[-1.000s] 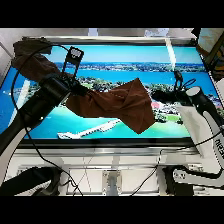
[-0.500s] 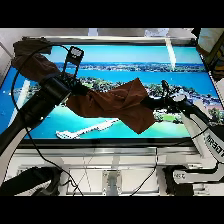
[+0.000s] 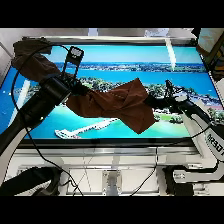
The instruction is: Fold the shirts.
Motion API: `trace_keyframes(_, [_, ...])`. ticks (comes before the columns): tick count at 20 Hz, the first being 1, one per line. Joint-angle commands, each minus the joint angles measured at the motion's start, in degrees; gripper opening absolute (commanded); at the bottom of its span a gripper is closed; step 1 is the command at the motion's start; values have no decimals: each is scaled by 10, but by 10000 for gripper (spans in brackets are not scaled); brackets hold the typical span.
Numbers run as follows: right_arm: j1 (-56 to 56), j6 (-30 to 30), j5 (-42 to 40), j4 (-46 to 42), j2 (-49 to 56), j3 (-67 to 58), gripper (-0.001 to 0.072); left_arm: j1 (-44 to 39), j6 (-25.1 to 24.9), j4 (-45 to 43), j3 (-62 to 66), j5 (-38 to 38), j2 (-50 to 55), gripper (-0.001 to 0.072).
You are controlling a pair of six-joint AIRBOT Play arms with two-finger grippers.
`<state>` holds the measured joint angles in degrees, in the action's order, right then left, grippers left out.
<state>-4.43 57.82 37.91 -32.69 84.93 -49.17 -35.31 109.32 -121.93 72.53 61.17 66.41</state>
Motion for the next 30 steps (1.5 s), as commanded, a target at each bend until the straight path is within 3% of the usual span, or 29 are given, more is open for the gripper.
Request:
trace_keyframes(1, [-2,0,-12,2,3,0,339,0,0,0,0,0,0,19])
trace_keyframes(13, [24,-3,-21,46,29,0,337,0,0,-2,0,-1,0,19])
trace_keyframes(16, [24,-9,-22,58,29,0,287,0,0,-10,0,0,0,19])
trace_keyframes(17, [24,-10,-25,58,29,0,118,0,0,-11,0,0,0,18])
trace_keyframes(18, [24,-19,-28,58,29,0,30,0,0,-11,0,0,0,18])
trace_keyframes(24, [23,-24,-27,65,3,0,27,3,0,-39,0,-1,0,19])
trace_keyframes(27, [17,-23,-21,17,-68,-23,26,3,5,-115,10,0,0,19])
trace_keyframes(30, [-26,-18,11,14,-159,-77,25,3,4,-125,54,2,0,18])
